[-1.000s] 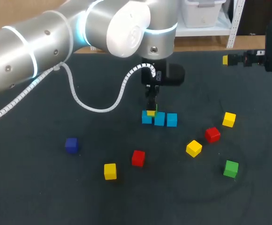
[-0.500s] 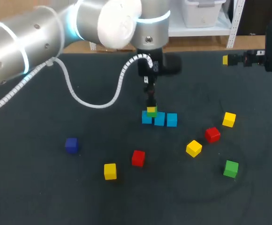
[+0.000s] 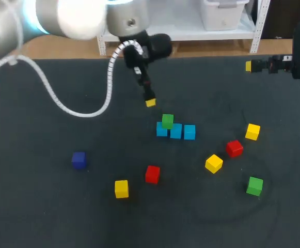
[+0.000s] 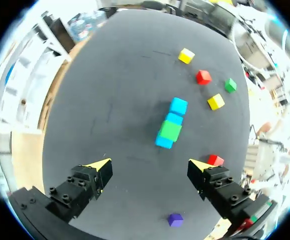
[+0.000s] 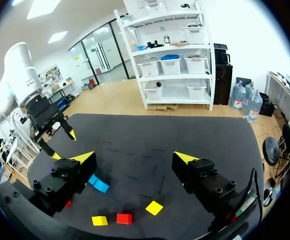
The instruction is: Place the blue cubes, place green cubes on the blue cubes, place the yellow cubes on the green cubes, then place the red cubes on the yellow cubes, and place purple cube on the red cubes.
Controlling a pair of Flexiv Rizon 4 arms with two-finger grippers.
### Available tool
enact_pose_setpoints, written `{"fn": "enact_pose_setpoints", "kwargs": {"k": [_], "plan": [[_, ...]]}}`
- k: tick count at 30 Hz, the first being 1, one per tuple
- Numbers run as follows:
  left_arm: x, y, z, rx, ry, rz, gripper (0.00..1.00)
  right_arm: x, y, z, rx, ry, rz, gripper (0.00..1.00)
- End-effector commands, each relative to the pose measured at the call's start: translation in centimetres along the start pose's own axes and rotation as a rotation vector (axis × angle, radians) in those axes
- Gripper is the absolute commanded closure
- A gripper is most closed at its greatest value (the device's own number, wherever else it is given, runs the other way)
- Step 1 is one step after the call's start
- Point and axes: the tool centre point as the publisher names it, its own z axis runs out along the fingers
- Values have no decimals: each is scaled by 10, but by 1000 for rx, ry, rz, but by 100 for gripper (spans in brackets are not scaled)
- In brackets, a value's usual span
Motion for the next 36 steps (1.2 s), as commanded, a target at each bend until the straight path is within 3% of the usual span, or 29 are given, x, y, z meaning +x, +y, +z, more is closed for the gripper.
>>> {"fn": "enact_pose_setpoints", "kwargs": {"k": [1, 10, 23, 28, 36], "plan": [[31, -4, -15, -77, -191, -61, 0, 0, -1, 0, -3, 0, -1, 0], [56, 14, -37, -106, -336, -264, 0, 0, -1, 0, -3, 0, -1, 0], [107, 34, -56, -253, -557, -529, 0, 0, -1, 0, -3, 0, -1, 0], [123, 43, -61, -330, -620, -587, 0, 0, -1, 0, -3, 0, -1, 0], [143, 51, -62, -379, -693, -643, 0, 0, -1, 0, -3, 0, -1, 0]]}}
